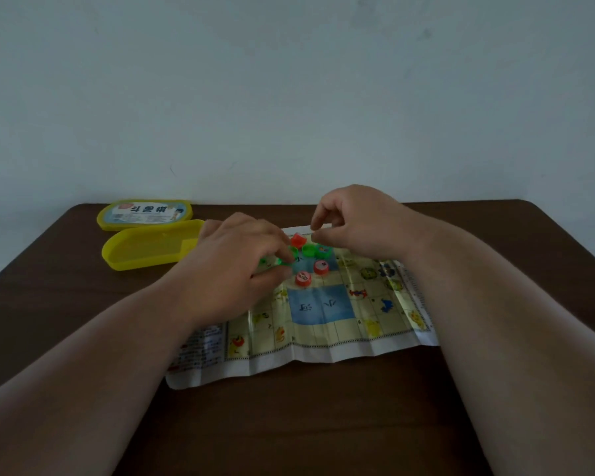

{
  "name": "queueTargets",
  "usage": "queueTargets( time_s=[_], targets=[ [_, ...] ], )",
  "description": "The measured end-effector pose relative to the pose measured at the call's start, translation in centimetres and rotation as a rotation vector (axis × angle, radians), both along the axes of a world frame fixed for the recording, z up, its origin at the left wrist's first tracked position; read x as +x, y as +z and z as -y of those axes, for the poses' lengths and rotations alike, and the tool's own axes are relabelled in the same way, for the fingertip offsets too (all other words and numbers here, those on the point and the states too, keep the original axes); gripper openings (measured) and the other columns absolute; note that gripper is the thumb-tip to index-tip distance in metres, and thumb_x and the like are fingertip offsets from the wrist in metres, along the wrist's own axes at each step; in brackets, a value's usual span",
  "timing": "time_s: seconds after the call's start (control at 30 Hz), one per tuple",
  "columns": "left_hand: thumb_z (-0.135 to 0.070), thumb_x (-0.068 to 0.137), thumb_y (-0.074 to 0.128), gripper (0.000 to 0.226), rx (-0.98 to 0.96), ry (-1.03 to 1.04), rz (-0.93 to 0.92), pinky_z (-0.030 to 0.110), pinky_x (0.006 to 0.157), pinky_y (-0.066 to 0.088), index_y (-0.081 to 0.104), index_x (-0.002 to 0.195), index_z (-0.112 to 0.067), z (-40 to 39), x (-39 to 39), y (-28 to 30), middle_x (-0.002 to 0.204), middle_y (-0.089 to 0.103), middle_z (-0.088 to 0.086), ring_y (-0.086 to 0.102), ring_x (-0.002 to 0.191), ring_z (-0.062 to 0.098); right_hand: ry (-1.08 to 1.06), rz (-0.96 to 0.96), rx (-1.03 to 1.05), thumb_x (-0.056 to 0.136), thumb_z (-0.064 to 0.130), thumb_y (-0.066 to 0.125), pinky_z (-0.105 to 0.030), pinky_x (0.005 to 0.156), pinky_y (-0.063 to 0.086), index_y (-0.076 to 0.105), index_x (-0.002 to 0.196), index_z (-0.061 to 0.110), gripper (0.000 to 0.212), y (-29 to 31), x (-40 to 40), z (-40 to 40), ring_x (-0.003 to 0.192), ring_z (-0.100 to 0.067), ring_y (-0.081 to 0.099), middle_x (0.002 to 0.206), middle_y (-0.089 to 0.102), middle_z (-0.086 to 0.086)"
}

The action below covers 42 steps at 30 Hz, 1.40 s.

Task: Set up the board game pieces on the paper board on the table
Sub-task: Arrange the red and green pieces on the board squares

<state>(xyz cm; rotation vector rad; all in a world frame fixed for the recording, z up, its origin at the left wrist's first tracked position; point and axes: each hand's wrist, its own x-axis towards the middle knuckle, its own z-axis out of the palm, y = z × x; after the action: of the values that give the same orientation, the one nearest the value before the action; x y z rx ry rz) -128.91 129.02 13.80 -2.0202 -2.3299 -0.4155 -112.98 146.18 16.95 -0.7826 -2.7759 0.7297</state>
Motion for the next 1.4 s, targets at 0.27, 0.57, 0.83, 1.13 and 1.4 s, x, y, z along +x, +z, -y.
queueTargets(
  time_s=[0.27, 0.57, 0.83, 1.13, 1.4],
  targets=[
    [-0.073, 0.095, 0.041, 0.049, -0.057, -0.006, -0.049, 0.038, 0.105, 0.028, 0.064, 0.128, -0.044, -0.1, 0.5, 0.1, 0.138, 0.055, -0.025, 0.036, 0.134, 0.005, 0.044, 0.130, 0.081, 0.091, 0.046, 0.078, -0.018, 0.063, 0.039, 0.077, 0.115, 0.029, 0.030, -0.6, -0.8, 0.7, 0.084, 0.001, 0.059, 0.089, 0.059, 0.019],
    [-0.086, 0.089, 0.030, 0.065, -0.110, -0.022, -0.060, 0.041, 0.108, 0.026, 0.053, 0.139, -0.051, -0.4, 0.8, -0.2, 0.144, 0.047, -0.027, 0.031, 0.138, 0.007, 0.008, 0.073, 0.016, 0.104, 0.039, 0.063, -0.021, 0.058, 0.041, 0.077, 0.097, 0.024, 0.022, -1.0, -0.8, 0.4, 0.076, -0.006, 0.065, 0.088, 0.071, 0.009],
    [-0.088, 0.086, 0.034, 0.069, -0.077, 0.017, -0.030, 0.036, 0.104, 0.025, 0.058, 0.136, -0.046, -0.4, 0.5, -0.3, 0.136, 0.055, -0.024, 0.038, 0.133, 0.007, -0.013, -0.143, -0.079, 0.101, 0.035, 0.067, -0.014, 0.055, 0.043, 0.076, 0.089, 0.026, 0.018, -1.0, -1.0, 0.1, 0.057, 0.002, 0.057, 0.074, 0.069, 0.009],
    [-0.061, 0.098, 0.052, 0.047, 0.009, 0.087, 0.000, 0.036, 0.103, 0.028, 0.060, 0.138, -0.039, -0.2, 0.0, -0.2, 0.132, 0.064, -0.016, 0.045, 0.131, 0.009, 0.089, -0.057, -0.051, 0.101, 0.030, 0.070, -0.002, 0.049, 0.040, 0.076, 0.096, 0.031, 0.008, -1.5, -1.0, 0.3, 0.062, 0.022, 0.059, 0.078, 0.067, 0.020],
    [-0.035, 0.101, 0.056, 0.036, 0.029, 0.123, 0.035, 0.036, 0.098, 0.025, 0.064, 0.136, -0.038, -0.6, -0.2, -0.5, 0.133, 0.064, -0.016, 0.044, 0.132, 0.012, 0.171, 0.020, -0.100, 0.099, 0.033, 0.072, -0.006, 0.051, 0.042, 0.081, 0.102, 0.030, 0.010, -1.1, -1.0, 0.3, 0.060, 0.012, 0.063, 0.070, 0.070, 0.021]
  ],
)
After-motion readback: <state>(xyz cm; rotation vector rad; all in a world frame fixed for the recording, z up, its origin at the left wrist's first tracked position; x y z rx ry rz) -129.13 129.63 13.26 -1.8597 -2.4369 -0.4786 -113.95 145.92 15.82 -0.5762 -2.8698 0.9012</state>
